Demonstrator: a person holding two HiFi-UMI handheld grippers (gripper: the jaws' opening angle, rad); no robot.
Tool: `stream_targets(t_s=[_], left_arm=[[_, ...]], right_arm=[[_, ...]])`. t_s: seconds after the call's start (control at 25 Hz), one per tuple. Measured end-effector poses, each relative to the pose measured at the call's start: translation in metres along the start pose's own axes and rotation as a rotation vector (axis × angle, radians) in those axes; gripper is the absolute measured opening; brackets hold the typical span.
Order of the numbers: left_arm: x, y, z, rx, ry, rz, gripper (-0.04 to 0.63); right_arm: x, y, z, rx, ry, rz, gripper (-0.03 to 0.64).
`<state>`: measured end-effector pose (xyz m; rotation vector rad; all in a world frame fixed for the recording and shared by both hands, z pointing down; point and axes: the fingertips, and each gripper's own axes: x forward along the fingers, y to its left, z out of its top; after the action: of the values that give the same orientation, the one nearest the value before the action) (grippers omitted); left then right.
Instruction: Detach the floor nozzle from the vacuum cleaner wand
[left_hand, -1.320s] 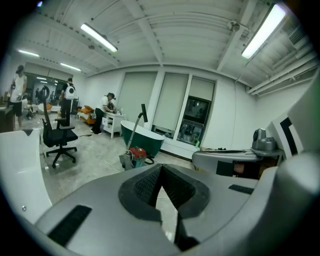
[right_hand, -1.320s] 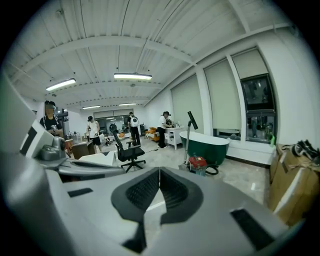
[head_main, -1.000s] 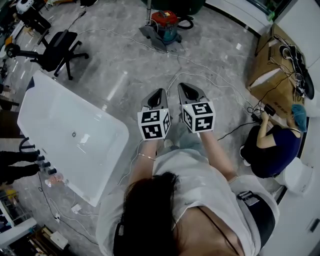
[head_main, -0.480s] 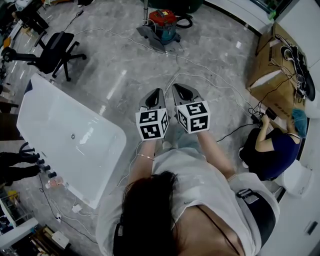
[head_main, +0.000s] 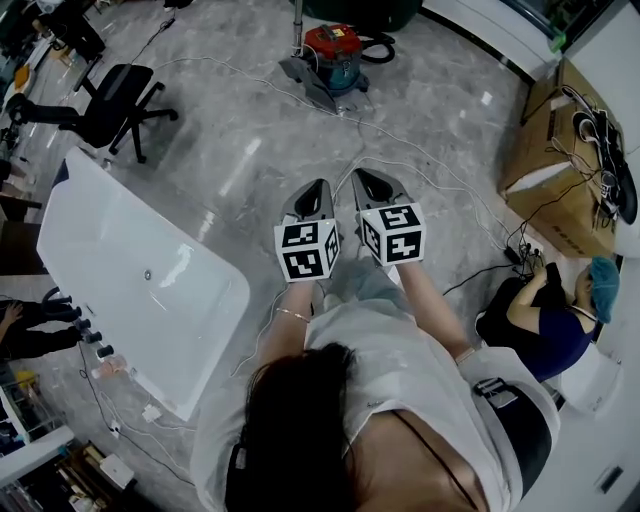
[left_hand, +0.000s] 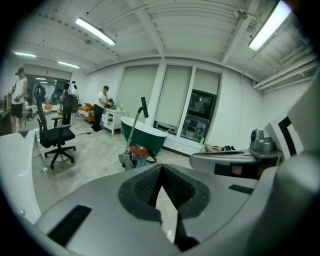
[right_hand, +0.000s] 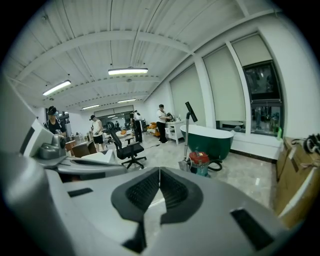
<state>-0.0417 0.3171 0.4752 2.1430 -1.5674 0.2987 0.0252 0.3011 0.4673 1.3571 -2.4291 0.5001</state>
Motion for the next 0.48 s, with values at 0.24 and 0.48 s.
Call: stream_targets(t_s=[0.24, 0.48], left_arm=[[0.028, -0.001, 0.011, 0.006, 0.010, 0.015, 0.003], [0.061, -0.013, 0.028, 0.011, 0.005, 0.021, 0.003]], right_arm=[[0.020, -0.024, 0.012, 0.000, -0.003, 0.016, 0.015], [0.035, -0.051, 0.025, -0.008, -0.002, 0.036, 0.015]])
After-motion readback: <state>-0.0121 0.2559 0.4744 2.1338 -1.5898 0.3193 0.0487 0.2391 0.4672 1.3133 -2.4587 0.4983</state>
